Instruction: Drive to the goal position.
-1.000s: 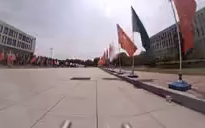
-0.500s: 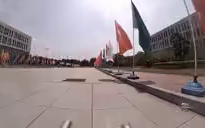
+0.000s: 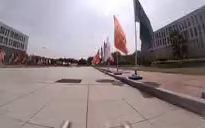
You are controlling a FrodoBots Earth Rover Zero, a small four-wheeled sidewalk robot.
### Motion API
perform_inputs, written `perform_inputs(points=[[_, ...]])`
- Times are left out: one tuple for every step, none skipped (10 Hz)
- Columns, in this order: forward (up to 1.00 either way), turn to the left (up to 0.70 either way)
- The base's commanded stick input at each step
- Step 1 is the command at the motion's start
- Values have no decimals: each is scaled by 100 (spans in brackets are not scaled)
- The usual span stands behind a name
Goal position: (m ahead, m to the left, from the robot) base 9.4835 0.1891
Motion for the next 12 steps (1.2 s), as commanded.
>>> perform_inputs(points=[[100, 0], [100, 11], [100, 33], [100, 14], [100, 5], [100, 20], [100, 37], [100, 12], [100, 0], [100, 0], [100, 0], [100, 0]])
